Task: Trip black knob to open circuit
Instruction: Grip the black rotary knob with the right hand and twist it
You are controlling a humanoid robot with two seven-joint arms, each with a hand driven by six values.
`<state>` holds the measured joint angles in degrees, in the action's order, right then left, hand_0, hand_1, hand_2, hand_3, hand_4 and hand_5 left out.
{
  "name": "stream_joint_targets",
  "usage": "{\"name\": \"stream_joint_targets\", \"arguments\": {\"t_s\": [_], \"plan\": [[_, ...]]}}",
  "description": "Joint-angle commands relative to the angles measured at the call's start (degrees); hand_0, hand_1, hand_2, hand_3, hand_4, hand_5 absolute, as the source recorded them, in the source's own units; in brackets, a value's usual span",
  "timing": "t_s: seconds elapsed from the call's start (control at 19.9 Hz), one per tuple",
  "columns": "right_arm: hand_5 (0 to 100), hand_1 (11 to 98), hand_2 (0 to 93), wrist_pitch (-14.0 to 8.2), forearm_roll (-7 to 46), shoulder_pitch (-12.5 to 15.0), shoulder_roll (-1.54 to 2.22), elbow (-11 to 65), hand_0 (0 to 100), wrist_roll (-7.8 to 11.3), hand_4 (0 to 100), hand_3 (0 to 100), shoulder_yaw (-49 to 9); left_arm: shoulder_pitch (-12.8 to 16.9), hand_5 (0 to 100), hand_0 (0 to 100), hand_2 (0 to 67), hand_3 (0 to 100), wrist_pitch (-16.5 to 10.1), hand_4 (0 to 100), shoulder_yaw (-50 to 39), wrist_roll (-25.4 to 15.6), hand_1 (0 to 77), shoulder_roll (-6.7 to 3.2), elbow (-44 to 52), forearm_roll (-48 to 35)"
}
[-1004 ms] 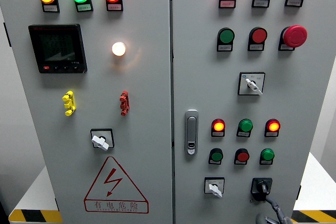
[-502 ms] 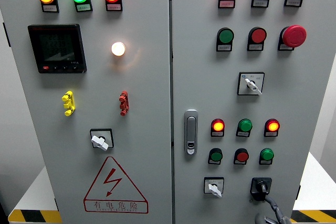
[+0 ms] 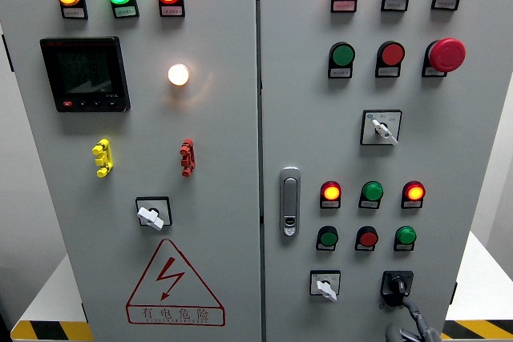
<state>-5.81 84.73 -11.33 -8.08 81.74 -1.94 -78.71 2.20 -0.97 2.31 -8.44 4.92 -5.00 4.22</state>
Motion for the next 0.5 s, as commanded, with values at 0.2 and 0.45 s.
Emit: {"name": "stream_joint_targets", "arguments": {"t_s": [0.2,0.45], "plan": [[93,48.5,3.7,0.0,0.0,-0.3,0.00,0.2,86,-0.34,82,86,0.3,0.0,2,0,12.7,21,0.0,7,0.1,0.0,3.6,0.00,0.1,0.0],[95,48.0,4.0,0.0,-0.1,-0.4,0.00,0.2,87,-0.78,83,86,0.7,0.0,2,0,12.7,21,0.0,7,0.0,0.0,3.7,0.00,0.1,0.0]]}}
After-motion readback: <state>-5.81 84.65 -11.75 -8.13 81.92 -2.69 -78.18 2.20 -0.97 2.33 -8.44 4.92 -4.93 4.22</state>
